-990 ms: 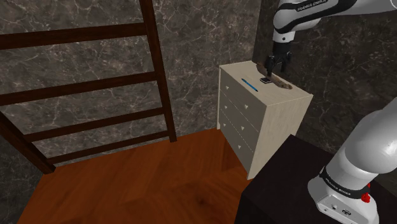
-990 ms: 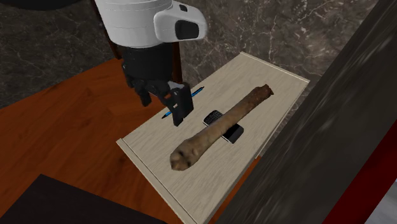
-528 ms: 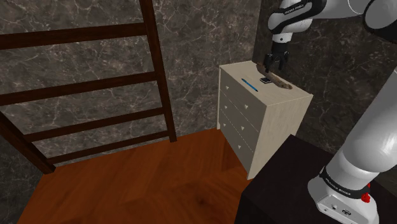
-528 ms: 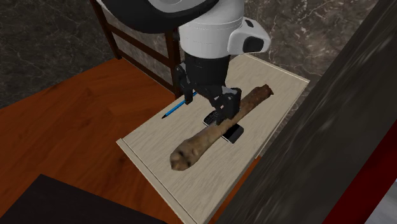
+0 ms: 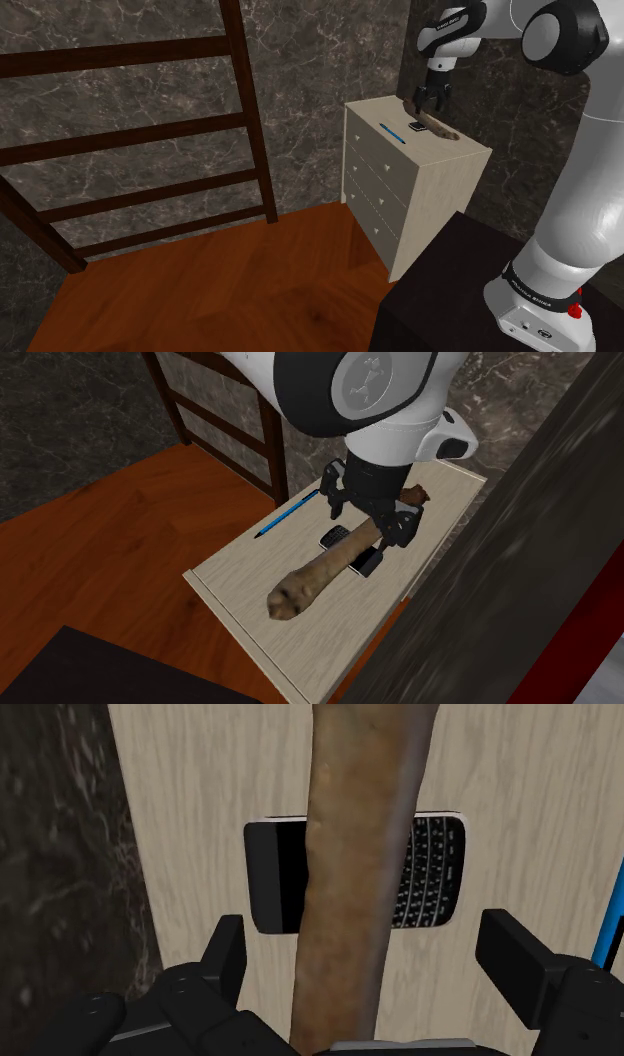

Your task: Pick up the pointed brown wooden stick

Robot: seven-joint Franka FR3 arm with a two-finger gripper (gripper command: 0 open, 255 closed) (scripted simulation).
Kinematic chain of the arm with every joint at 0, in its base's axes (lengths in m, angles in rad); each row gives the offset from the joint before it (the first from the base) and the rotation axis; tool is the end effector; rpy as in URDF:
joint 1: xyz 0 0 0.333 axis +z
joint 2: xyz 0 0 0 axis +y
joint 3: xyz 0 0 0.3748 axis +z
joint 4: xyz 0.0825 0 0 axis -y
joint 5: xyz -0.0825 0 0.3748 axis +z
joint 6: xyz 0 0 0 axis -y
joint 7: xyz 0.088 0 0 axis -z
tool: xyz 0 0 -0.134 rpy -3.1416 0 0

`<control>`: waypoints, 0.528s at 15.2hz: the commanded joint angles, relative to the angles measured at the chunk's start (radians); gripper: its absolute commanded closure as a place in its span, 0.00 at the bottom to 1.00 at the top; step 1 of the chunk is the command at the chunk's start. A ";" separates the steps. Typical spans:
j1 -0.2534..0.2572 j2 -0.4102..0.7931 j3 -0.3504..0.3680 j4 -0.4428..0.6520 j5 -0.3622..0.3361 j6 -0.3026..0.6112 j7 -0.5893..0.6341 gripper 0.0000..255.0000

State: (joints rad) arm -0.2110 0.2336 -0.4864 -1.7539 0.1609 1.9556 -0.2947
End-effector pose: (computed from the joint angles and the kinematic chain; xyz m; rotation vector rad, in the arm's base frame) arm 0.5019 -0.3713 0.4806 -3.0255 0.6963 -0.0265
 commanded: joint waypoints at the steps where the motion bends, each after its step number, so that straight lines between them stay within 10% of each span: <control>1: -0.003 0.012 0.001 -0.010 0.008 0.021 -0.005 0.00; 6: -0.004 0.026 0.004 -0.041 0.018 0.064 -0.013 0.00; 7: -0.004 0.029 0.005 -0.036 0.019 0.062 -0.013 1.00; 8: -0.005 0.029 0.005 -0.037 0.019 0.063 -0.014 1.00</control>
State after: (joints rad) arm -0.2156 0.2630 -0.4816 -1.7892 0.1799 2.0167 -0.3085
